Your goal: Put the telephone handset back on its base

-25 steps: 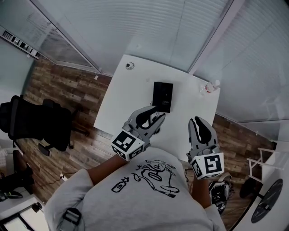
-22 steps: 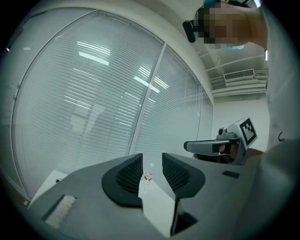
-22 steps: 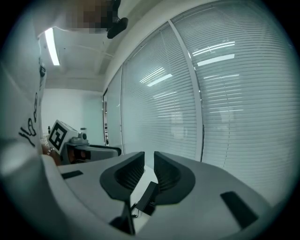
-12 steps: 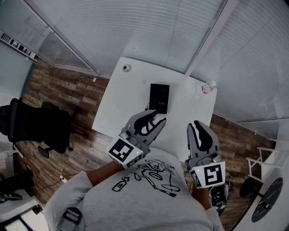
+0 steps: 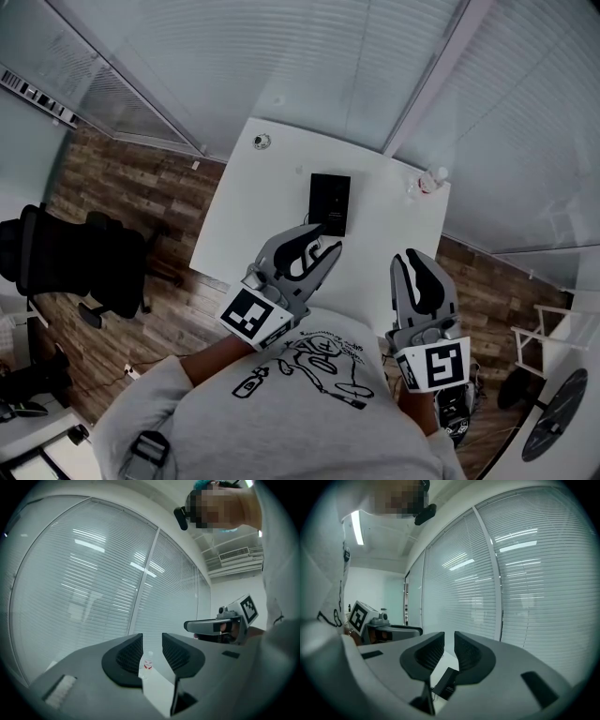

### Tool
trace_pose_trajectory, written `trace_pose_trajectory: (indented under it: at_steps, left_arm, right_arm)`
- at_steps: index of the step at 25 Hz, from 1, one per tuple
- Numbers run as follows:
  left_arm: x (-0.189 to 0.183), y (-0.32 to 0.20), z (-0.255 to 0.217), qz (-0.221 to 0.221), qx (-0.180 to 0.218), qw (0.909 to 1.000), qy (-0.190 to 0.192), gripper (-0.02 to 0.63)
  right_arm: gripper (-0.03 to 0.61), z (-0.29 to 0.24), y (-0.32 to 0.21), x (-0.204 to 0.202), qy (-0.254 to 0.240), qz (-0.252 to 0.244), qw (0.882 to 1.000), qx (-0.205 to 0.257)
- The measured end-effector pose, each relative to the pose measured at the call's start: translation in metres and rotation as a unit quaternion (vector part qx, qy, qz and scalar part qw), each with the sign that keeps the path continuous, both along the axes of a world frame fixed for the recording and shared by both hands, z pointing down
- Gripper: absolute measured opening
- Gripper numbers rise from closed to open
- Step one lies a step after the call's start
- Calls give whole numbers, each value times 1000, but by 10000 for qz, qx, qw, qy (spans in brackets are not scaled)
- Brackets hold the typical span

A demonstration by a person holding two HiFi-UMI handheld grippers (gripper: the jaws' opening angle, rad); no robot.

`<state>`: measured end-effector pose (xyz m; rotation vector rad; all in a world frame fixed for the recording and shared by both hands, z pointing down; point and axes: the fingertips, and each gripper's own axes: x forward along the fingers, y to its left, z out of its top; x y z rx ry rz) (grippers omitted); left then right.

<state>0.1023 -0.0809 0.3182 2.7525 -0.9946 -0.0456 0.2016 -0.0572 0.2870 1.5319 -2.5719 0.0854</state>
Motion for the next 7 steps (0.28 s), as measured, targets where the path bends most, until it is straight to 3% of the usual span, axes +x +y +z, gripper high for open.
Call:
trace_pose_trajectory:
  at_steps: [7]
  left_arm:
    - [-1, 3, 1, -81, -47, 10000, 34, 126]
  right_arm:
    - [31, 1, 5, 3, 17, 16, 10000, -7]
